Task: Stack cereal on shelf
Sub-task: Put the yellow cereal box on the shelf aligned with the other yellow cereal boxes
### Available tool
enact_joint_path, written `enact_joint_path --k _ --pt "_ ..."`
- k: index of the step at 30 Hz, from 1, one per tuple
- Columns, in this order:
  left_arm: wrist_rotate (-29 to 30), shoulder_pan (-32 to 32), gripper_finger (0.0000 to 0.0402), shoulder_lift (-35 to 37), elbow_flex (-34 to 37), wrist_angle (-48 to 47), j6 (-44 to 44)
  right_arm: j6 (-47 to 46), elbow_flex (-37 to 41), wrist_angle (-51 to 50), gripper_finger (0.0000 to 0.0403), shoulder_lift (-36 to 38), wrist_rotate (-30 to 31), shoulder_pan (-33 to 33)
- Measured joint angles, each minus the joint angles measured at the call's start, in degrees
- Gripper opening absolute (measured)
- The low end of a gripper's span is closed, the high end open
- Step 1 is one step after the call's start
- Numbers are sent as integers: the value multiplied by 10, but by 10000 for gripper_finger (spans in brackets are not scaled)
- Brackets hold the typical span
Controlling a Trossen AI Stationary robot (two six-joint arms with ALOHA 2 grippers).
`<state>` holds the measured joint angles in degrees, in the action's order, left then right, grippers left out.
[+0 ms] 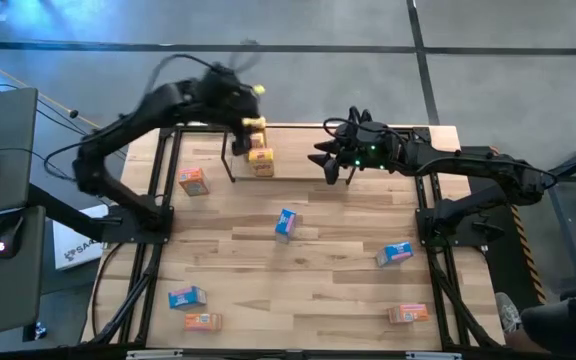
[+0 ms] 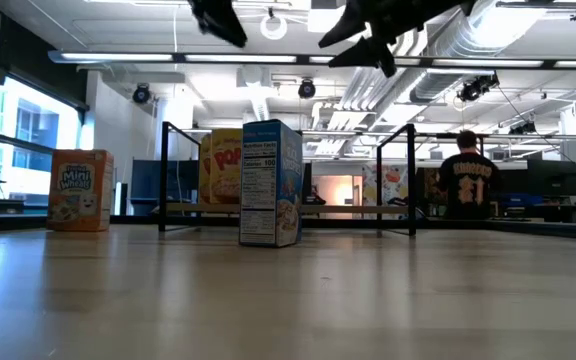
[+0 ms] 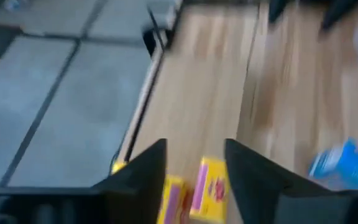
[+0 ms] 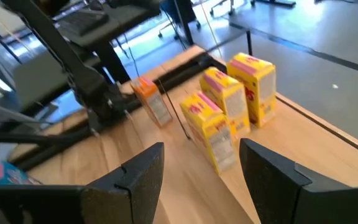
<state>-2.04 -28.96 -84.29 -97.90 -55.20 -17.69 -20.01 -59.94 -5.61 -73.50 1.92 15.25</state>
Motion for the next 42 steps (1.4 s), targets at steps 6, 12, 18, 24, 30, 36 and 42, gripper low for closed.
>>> enact_joint_path --k 6,12,18,24,30,36,42 --pt "-34 -16 14 147 132 144 100 -10 0 15 203 -27 12 0" --pt "-34 6 15 307 317 335 156 -20 0 82 146 -102 51 -21" --pt "-8 9 4 403 444 491 239 -29 -63 21 13 -185 107 -29" --pt "0 10 1 419 467 505 256 -10 -138 -54 4 -278 131 -21" --pt "1 10 1 419 467 519 256 -9 -185 -63 1 -348 131 -21" --pt "1 10 0 418 467 519 261 -23 -205 -62 0 -379 129 -21" --pt "1 10 0 418 467 520 261 -27 -205 -59 0 -379 131 -21"
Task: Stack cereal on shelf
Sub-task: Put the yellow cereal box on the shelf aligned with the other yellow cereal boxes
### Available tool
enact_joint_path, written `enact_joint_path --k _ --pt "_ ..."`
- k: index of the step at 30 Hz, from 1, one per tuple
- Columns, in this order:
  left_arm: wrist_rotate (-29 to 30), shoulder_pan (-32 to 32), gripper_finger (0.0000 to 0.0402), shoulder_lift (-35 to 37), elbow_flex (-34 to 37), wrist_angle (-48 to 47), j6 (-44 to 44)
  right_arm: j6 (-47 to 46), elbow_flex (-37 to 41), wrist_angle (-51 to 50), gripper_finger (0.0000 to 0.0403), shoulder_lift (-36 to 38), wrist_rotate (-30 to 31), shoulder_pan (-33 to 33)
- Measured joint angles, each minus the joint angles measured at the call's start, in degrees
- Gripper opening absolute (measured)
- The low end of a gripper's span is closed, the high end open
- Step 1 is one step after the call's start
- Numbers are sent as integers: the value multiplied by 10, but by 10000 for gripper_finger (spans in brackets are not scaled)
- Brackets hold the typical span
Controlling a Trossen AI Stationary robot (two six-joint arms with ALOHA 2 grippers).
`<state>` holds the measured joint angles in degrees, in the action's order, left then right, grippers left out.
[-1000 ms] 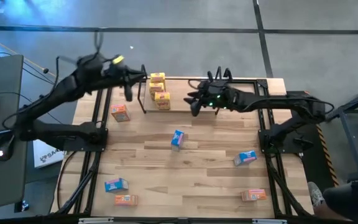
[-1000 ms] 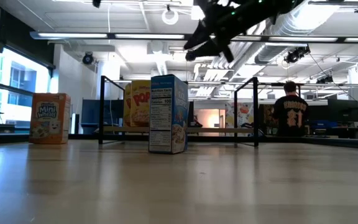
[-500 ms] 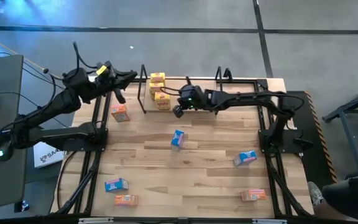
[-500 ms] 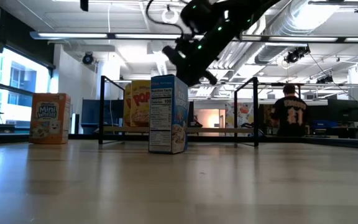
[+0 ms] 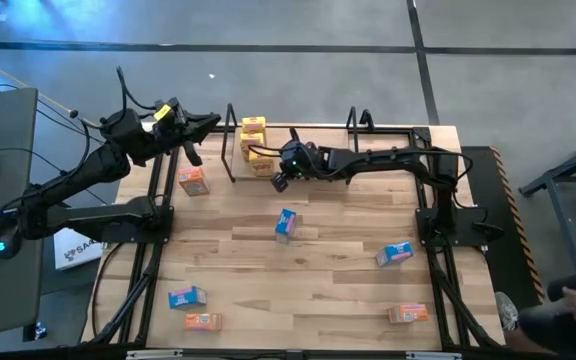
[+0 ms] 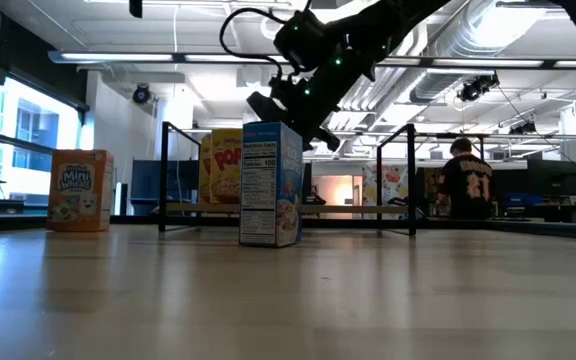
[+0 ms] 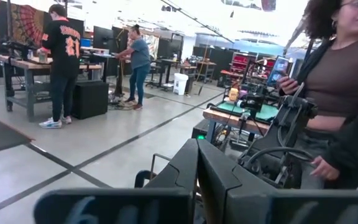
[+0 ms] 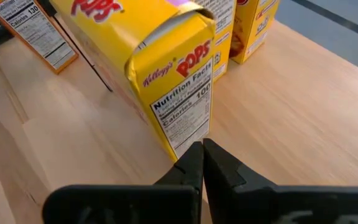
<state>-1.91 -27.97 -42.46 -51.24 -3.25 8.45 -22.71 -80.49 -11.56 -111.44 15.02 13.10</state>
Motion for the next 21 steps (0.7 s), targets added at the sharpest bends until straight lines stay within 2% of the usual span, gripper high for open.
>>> enact_joint_path --k 6,13,21 --pt "0 0 0 0 0 1 0 -6 -1 22 0 -15 -33 0" --pt "0 0 0 0 0 2 4 -39 0 73 0 -33 -27 0" --pt "0 0 0 0 0 2 5 -15 0 104 0 -43 -26 1"
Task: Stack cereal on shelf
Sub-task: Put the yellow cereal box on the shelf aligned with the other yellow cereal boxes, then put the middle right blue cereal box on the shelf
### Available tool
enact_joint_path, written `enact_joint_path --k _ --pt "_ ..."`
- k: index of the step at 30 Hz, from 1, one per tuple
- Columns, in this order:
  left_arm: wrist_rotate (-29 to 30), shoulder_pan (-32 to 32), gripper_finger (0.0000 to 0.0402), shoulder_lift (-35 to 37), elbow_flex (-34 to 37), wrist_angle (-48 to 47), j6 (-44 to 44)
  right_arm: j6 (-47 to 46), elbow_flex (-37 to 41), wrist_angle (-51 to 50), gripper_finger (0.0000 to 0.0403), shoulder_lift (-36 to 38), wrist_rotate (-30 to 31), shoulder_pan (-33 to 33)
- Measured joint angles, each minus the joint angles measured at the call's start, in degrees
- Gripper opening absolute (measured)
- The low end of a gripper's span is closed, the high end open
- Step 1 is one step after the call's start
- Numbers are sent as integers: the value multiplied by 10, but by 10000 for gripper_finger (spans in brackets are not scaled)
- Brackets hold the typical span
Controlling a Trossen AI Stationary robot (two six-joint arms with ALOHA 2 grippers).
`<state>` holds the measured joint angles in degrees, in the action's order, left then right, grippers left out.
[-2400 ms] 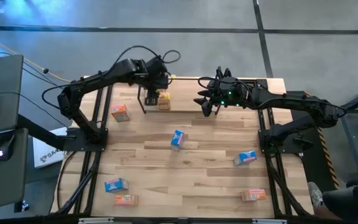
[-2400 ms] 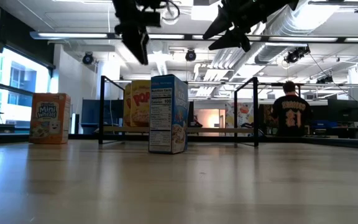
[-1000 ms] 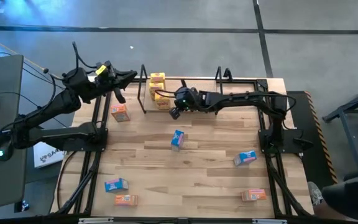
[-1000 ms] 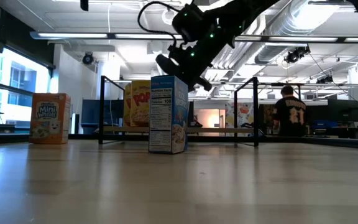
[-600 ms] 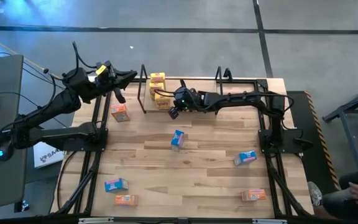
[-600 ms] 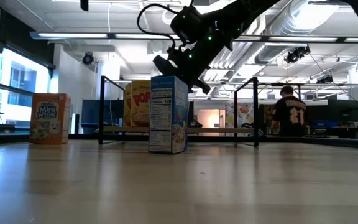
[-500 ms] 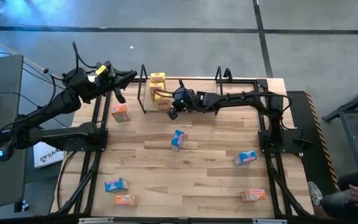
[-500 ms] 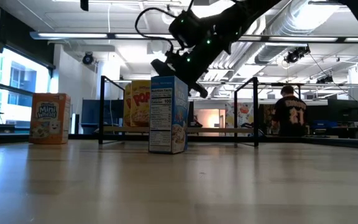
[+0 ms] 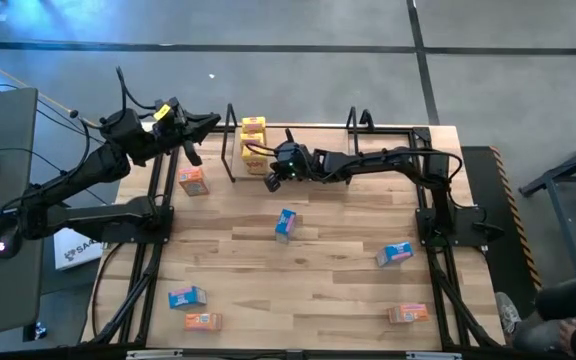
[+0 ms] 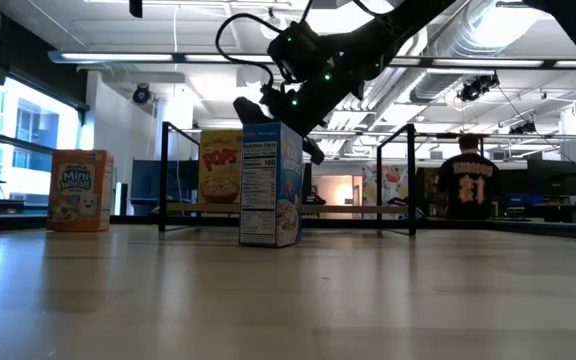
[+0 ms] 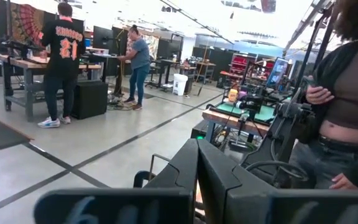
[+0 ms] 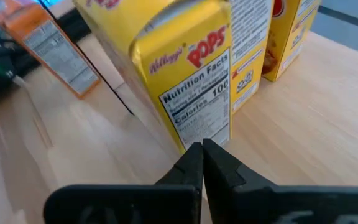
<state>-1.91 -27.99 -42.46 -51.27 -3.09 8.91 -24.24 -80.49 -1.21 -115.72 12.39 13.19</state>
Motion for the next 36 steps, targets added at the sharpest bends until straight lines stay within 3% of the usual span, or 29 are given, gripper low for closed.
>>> enact_joint_path --k 13,20,30,36 --pt "0 0 0 0 0 0 0 14 0 80 0 -27 2 7" --pt "0 0 0 0 0 -1 0 53 0 39 0 -10 3 9" --pt "-41 0 0 28 7 -59 -29 148 9 -169 0 138 -19 6" --pt "-70 0 0 75 145 117 55 93 157 -119 0 292 -20 -8"
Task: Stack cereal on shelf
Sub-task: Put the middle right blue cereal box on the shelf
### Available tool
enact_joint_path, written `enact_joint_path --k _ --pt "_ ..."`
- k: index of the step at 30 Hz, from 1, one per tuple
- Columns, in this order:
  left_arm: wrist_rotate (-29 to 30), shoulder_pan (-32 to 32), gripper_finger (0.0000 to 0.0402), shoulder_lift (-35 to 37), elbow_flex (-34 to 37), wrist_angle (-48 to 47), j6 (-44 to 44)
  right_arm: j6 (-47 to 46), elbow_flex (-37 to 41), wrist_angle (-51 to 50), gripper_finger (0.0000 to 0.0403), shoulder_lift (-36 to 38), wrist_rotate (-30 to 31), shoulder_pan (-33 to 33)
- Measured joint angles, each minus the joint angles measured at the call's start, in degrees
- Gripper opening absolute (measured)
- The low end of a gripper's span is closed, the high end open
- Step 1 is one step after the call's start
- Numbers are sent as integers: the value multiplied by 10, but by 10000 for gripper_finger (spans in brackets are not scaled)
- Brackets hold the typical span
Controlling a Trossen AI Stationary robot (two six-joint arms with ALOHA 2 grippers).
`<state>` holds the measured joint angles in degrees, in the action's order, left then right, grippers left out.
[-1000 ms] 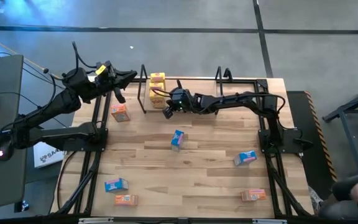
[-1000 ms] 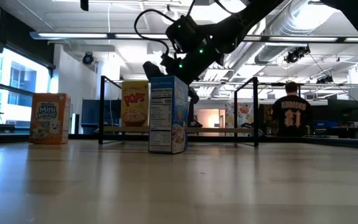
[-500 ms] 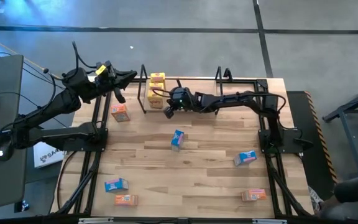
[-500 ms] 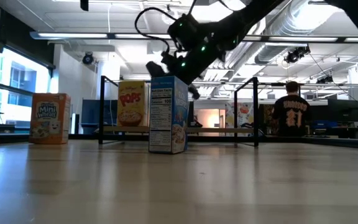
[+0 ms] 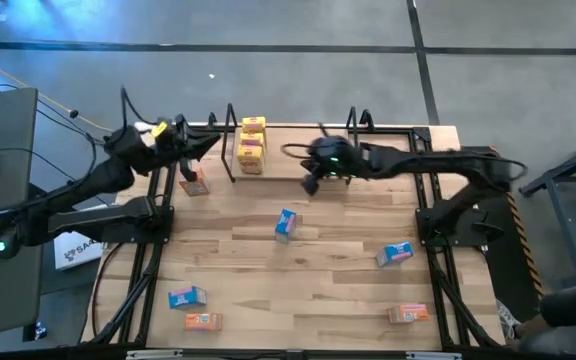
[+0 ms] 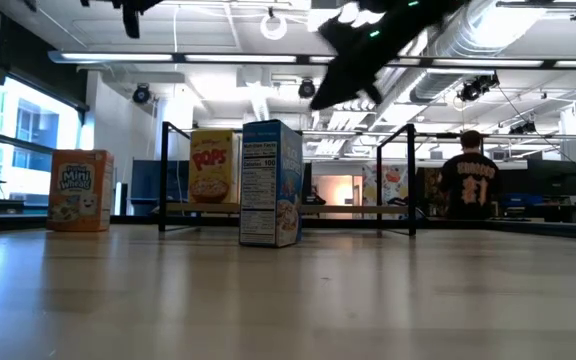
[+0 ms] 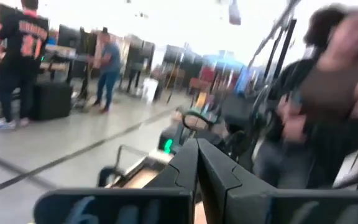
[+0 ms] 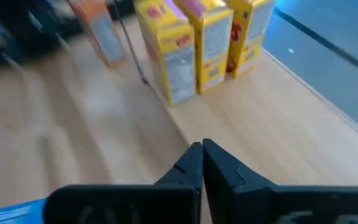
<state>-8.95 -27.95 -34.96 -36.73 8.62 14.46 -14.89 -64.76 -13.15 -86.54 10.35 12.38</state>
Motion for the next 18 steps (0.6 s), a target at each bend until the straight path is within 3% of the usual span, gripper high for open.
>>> enact_joint_path --k 4,9,15,18 --pt "0 0 0 16 60 108 46 -47 111 114 0 111 0 -23" --pt "0 0 0 14 66 114 49 -76 197 221 0 201 -3 -40" --pt "3 0 1 14 66 113 49 -87 226 309 0 232 3 -37" --pt "3 0 0 14 66 110 49 -99 207 314 6 231 -28 -29"
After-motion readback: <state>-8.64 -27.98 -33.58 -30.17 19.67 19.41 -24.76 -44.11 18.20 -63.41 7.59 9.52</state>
